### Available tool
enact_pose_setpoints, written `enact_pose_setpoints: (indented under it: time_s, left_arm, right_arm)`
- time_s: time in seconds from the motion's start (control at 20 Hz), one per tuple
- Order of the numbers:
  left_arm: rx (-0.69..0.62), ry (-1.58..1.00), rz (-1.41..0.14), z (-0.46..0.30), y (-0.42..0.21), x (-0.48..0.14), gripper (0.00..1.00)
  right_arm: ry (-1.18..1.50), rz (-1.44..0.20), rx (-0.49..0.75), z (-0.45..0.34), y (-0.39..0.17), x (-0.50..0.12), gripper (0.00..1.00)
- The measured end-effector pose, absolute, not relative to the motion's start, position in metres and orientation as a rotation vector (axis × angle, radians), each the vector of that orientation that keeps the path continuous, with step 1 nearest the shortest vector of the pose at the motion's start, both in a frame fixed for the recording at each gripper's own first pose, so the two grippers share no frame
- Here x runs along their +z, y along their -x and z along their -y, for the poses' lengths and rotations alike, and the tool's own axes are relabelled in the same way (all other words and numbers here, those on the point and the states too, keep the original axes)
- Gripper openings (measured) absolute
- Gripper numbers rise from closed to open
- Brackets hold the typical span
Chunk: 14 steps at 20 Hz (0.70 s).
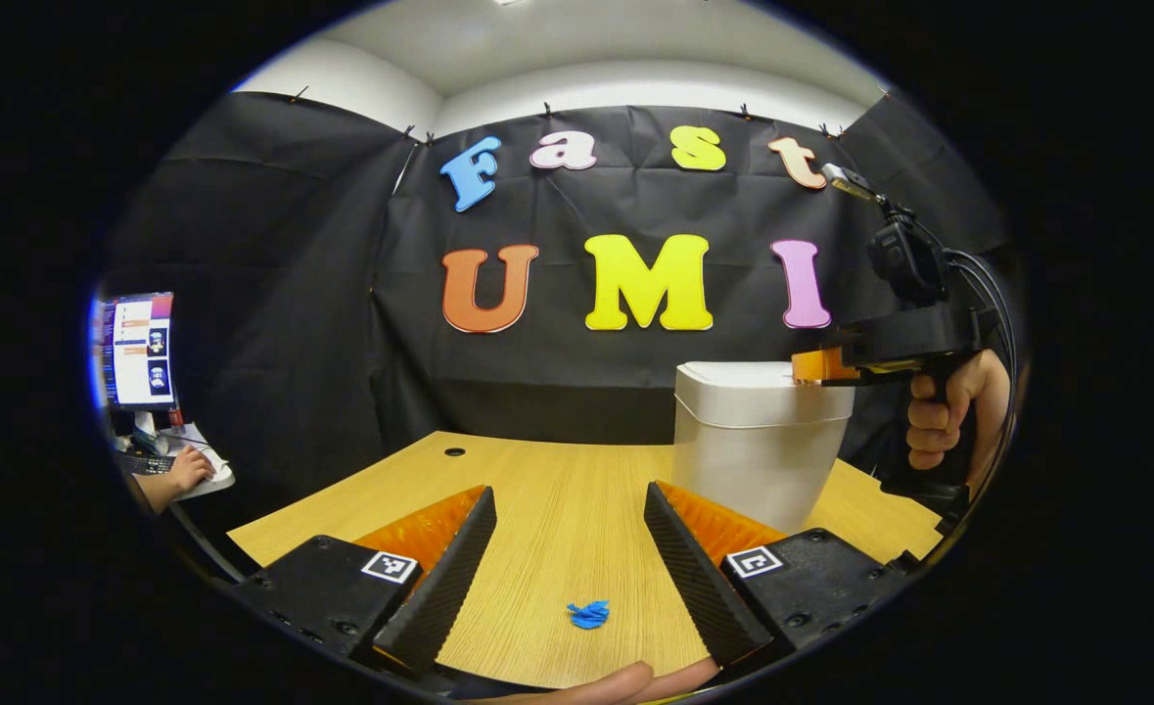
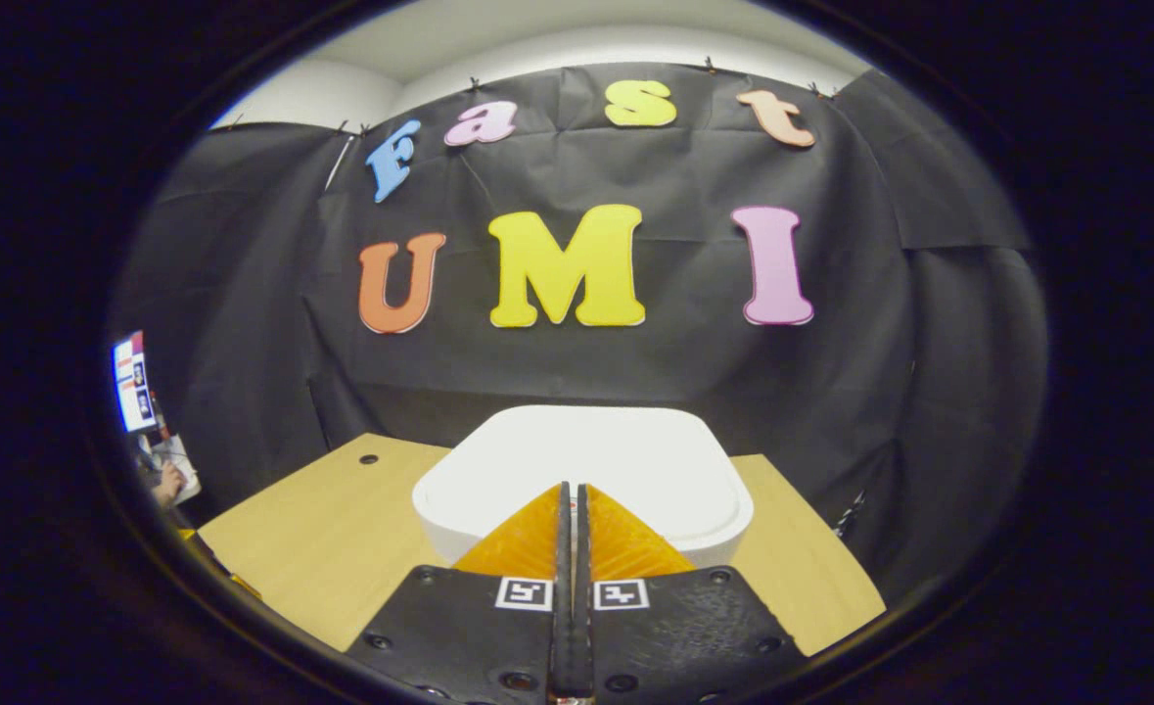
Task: Press the lid of the desktop garbage bin to open it, pick up the crumpled paper on the desktop and throw it into the bin, then pick up the pop can on the desktop and drop it into the bin, and finally close the garbage bin lid.
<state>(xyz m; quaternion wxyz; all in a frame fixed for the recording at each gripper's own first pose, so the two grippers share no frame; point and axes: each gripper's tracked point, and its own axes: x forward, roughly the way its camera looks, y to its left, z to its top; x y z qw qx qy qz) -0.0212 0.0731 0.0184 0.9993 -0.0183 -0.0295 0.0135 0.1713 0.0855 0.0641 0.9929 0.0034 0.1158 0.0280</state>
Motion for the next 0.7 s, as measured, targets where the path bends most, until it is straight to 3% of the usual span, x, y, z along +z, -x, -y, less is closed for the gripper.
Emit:
enact_pose_setpoints:
  time_s: [0.7]
  left_arm:
    - [-0.011, -0.015, 0.047, -0.085, 0.021, 0.017, 0.99]
  right_arm:
    - [-0.003, -0.034, 0.123, -0.082, -0.09, 0.087, 0.01]
